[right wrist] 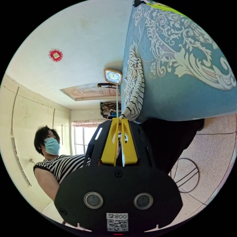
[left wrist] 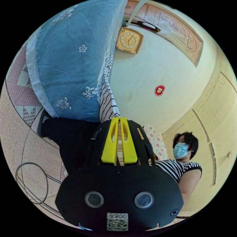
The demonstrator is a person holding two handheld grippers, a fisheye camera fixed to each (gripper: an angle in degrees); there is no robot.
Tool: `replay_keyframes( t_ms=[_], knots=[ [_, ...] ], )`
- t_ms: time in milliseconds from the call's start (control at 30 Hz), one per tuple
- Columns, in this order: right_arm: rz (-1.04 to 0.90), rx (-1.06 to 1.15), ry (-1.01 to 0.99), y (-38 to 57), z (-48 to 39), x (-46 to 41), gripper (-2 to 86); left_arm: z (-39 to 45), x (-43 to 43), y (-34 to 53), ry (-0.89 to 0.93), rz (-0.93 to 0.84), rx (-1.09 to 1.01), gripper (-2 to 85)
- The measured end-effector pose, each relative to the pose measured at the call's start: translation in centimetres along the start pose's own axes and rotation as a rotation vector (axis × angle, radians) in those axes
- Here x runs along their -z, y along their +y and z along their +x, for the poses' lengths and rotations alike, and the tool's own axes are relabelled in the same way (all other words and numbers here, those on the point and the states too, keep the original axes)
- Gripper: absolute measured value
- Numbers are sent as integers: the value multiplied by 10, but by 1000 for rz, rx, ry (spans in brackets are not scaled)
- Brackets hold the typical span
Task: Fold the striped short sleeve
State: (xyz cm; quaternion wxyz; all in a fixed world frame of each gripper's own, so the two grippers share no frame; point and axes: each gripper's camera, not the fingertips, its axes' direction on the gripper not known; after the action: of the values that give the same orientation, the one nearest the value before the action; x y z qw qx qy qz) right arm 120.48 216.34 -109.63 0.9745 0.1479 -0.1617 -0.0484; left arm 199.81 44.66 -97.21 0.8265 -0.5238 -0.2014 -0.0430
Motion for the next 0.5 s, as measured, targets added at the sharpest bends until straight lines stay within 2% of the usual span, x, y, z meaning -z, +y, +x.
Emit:
replay_keyframes(
  t_ms=[233,500],
  knots=[
    [1,13,20,13,-24,0,8,13,33,29,-32,30,-6,6],
    [3,38,22,22,-51,-6,8,42,37,52,11,8,-65,4]
  ],
)
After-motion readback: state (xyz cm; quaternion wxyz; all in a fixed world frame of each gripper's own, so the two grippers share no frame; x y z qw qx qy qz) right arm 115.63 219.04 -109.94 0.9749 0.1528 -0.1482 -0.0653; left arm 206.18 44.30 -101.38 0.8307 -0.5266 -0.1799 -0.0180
